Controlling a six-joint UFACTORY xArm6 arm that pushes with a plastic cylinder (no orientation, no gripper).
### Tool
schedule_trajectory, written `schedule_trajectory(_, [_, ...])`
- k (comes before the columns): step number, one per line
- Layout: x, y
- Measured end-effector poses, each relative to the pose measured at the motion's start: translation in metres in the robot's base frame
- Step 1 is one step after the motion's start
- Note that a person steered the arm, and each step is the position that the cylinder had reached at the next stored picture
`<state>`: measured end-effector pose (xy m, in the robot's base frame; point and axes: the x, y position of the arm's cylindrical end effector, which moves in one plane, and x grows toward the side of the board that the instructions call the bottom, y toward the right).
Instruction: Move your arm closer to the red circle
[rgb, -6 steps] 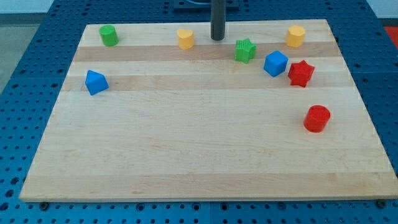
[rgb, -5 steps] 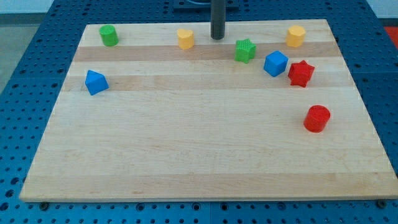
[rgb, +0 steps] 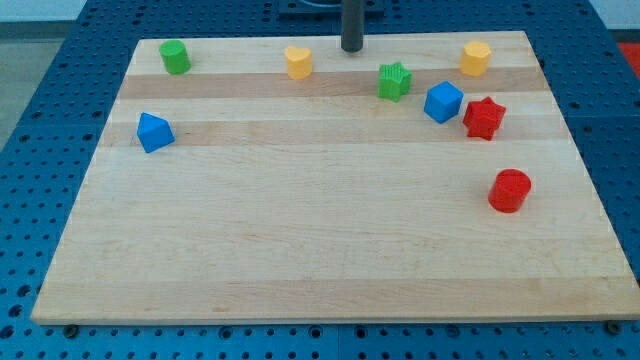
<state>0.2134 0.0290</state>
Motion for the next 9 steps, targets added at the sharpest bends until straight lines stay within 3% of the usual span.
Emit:
schedule_trajectory(1, [-0.007,0.012])
schedule_trajectory(3, [-0.02,0.104])
schedule_trajectory(5, [-0.002,0.287])
schedule_trajectory(7, [0.186,0.311])
schedule_trajectory(8, [0.272,0.28])
schedule_trajectory(9, [0.307,0.195])
